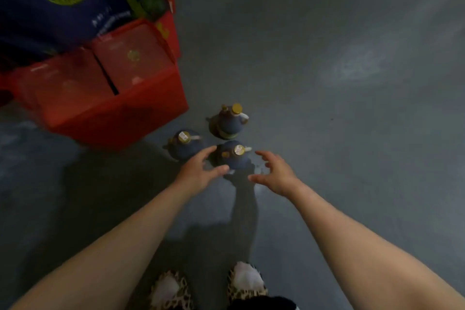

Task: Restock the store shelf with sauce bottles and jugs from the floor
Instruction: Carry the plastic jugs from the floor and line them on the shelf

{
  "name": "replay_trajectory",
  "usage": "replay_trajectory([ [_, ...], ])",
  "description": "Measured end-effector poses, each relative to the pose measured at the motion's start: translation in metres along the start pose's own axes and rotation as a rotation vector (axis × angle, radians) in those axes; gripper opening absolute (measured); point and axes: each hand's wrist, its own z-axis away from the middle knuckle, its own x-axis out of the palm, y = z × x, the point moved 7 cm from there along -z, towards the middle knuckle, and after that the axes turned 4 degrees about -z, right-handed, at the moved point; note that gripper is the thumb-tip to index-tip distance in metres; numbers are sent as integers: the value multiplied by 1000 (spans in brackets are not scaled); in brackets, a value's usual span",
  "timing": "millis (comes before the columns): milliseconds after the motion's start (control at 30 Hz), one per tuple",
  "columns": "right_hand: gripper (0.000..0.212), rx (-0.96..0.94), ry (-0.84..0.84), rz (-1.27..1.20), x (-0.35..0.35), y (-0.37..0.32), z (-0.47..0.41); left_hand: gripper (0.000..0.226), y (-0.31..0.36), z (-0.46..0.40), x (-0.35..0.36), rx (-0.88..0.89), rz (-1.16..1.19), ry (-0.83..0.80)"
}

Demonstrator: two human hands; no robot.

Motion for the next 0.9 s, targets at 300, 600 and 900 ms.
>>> replay_trajectory([
  [300,78,-189,-57,-318,64,51,-97,73,-40,-101,44,292,44,-99],
  [600,67,-258,-17,-513,67,52,-98,53,-38,-101,46,340,118,40],
  [900,89,-144,-279,-1079,90,61,-62,13,-26,-89,45,211,219,53],
])
